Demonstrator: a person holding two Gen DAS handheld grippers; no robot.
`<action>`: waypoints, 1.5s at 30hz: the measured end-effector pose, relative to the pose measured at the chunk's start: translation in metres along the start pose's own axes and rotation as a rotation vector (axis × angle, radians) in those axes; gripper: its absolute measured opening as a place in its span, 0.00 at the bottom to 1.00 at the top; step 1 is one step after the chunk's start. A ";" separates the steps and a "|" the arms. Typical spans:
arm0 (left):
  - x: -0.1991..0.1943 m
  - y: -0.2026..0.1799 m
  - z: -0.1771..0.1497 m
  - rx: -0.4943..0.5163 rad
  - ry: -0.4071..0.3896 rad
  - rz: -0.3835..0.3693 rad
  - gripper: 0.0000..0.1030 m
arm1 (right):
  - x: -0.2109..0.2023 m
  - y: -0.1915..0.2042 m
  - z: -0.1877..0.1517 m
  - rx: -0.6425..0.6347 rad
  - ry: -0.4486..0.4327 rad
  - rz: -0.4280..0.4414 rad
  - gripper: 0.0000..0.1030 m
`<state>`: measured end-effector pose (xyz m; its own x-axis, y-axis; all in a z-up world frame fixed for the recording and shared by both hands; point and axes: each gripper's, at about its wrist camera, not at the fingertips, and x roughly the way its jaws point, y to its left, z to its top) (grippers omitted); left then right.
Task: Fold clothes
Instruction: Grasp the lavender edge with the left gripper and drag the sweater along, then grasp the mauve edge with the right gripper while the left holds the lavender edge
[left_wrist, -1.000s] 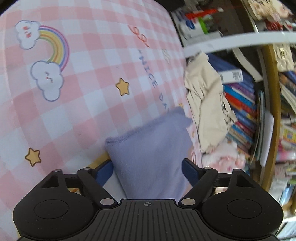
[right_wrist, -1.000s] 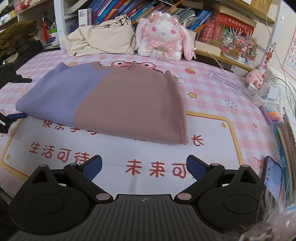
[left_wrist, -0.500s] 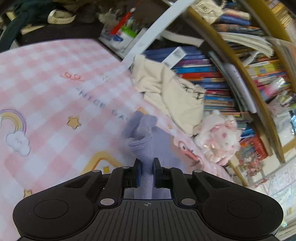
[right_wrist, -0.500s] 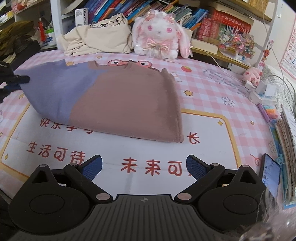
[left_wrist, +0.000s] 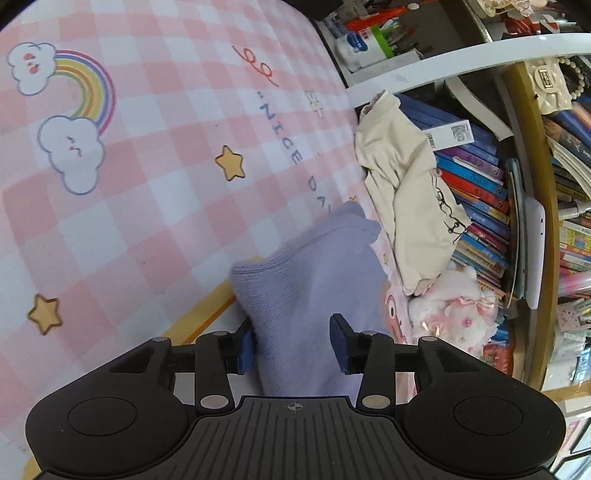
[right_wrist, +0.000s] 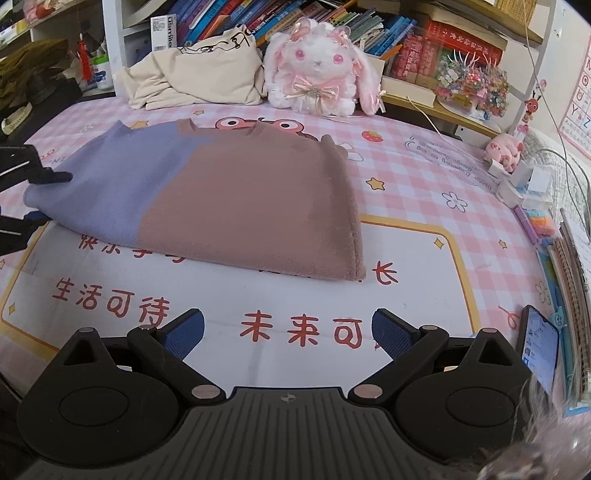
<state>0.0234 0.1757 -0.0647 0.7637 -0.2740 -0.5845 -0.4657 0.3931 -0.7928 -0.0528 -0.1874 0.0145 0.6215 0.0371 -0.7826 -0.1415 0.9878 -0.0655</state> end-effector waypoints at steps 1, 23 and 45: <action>0.000 -0.002 0.000 0.011 0.000 0.005 0.35 | 0.000 -0.001 0.000 0.004 0.000 -0.002 0.95; -0.043 0.038 0.038 0.043 -0.054 0.039 0.11 | 0.016 0.015 0.007 0.075 -0.008 -0.020 0.95; -0.062 0.060 0.037 -0.053 -0.133 0.022 0.12 | 0.055 -0.006 0.036 -0.014 -0.001 0.152 0.55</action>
<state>-0.0352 0.2491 -0.0697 0.8040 -0.1456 -0.5765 -0.5033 0.3496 -0.7902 0.0100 -0.1855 -0.0062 0.5931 0.1865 -0.7832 -0.2448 0.9685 0.0453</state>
